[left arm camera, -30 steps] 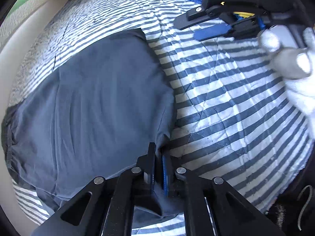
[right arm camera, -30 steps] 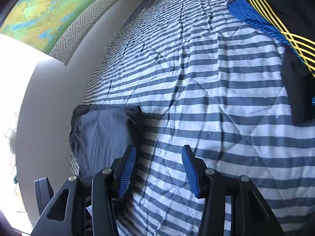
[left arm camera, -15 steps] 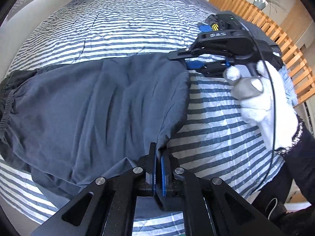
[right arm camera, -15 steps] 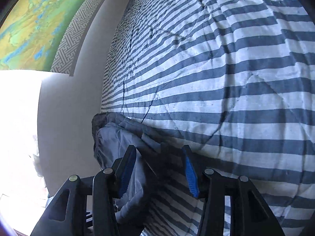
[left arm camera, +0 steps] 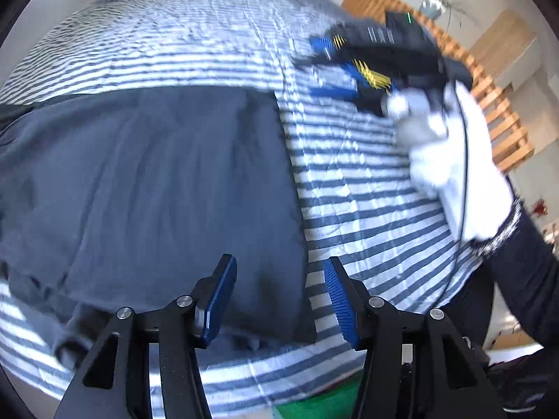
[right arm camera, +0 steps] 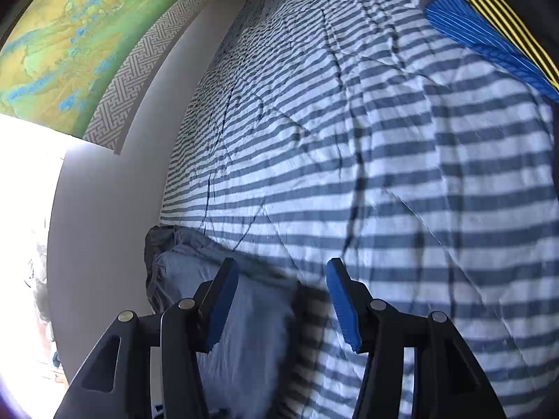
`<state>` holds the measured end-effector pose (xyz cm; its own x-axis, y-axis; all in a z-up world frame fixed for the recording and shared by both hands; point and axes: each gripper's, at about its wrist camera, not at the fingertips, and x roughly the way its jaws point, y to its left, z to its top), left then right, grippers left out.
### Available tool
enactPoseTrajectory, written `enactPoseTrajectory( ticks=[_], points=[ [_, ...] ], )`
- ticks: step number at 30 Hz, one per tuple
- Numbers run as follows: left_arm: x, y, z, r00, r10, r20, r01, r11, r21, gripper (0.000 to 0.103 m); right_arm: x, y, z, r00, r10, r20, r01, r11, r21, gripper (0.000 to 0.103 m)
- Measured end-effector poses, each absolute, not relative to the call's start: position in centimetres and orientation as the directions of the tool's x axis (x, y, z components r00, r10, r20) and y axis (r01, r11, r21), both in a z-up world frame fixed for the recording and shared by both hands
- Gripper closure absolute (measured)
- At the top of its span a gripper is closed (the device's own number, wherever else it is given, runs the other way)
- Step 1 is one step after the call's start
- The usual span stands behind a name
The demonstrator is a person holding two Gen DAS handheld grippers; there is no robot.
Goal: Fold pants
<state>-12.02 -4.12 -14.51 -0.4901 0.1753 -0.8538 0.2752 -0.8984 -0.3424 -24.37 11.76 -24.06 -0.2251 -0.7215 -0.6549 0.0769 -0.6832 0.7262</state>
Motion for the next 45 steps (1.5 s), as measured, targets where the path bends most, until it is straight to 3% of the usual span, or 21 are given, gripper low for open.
enactPoseTrajectory(
  ticks=[8,11,14,19,24,28,31,35,45],
  points=[
    [-5.1,-9.1,-13.2,-0.5,-0.014,-0.866,0.528,-0.798,-0.292,0.051,-21.8,9.6,-26.0,-0.096,-0.705,-0.703,0.127,-0.709,0.693,0.054],
    [-6.8,-6.2,-13.8,-0.499,-0.015,-0.866,0.479,-0.838,-0.261,0.049,-21.9,8.0,-27.0,-0.076,-0.708,-0.702,0.122,-0.705,0.698,0.054],
    [-9.7,-2.2,-14.7,-0.496,-0.025,-0.868,0.398,-0.895,-0.201,0.04,-22.0,7.6,-27.5,-0.087,-0.707,-0.702,0.125,-0.707,0.696,0.054],
    [-12.3,2.5,-18.8,-0.407,-0.068,-0.911,0.383,-0.918,-0.103,0.04,-22.7,7.7,-27.7,-0.088,-0.733,-0.675,0.084,-0.681,0.728,0.055],
    [-8.5,4.3,-17.1,-0.489,-0.096,-0.867,0.346,-0.934,-0.092,0.04,-22.0,7.5,-26.7,-0.082,-0.706,-0.703,0.121,-0.708,0.696,0.055],
    [-3.1,1.5,-15.9,-0.516,-0.126,-0.847,0.343,-0.937,-0.07,0.04,-18.2,7.2,-22.9,-0.123,-0.618,-0.776,0.293,-0.77,0.567,0.055],
    [0.4,-3.2,-15.6,-0.528,-0.166,-0.833,0.458,-0.882,-0.115,0.04,-13.5,5.2,-20.1,-0.103,-0.602,-0.792,0.445,-0.74,0.505,0.055],
    [3.3,-8.9,-15.3,-0.615,-0.097,-0.783,0.522,-0.794,-0.312,0.041,-6.9,1.6,-19.2,-0.049,-0.556,-0.83,0.61,-0.674,0.416,0.055],
    [2.7,-7.4,-15.5,-0.658,-0.031,-0.753,0.389,-0.87,-0.304,0.041,-0.3,-5.8,-21.9,-0.103,-0.353,-0.93,0.8,-0.584,0.134,0.055]
  ],
)
